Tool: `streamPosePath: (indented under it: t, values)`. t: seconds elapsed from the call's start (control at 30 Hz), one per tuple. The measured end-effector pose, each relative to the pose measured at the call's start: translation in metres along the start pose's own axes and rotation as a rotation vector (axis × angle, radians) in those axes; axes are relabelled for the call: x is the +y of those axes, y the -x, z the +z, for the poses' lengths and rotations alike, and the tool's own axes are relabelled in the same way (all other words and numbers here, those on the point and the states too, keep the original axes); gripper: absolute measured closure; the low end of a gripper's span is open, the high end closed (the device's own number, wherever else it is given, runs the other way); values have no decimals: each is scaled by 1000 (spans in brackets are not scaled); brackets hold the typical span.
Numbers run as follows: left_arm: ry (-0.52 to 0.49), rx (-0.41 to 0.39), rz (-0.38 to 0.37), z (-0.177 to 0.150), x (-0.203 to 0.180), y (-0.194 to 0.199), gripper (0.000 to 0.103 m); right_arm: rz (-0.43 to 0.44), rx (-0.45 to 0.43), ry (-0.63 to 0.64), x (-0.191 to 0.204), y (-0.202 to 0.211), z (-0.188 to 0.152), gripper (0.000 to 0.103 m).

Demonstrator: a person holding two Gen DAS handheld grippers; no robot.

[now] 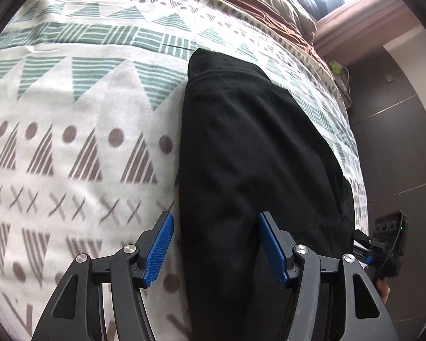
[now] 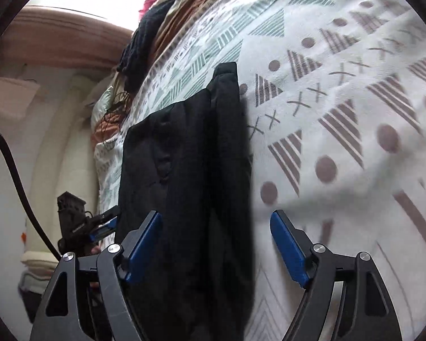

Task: Fold large clothes
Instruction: 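Grasp the jacket bundle end with the left tool while the right tool grasps it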

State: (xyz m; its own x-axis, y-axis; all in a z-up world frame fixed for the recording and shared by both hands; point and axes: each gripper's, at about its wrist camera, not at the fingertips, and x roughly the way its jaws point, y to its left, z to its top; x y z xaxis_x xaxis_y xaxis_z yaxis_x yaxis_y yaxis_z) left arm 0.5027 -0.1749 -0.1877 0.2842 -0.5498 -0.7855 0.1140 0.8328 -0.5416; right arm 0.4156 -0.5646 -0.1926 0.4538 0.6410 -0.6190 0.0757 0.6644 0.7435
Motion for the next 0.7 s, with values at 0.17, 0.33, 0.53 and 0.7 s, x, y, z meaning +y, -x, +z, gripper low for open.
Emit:
streamPosePath:
  t: [0.17, 0.33, 0.53, 0.7]
  values:
    - [19, 1, 4, 15, -2, -11, 37, 82, 51, -20, 0, -22, 22, 25]
    - [41, -1, -1, 29, 3, -19, 37, 109, 117, -13, 12, -50, 35, 38]
    - [78, -8, 27, 43, 4, -24, 40, 88, 140, -54, 14, -64, 44, 64]
    - [66, -33, 77, 40, -7, -12, 61, 29, 84, 20, 39, -49, 37, 87]
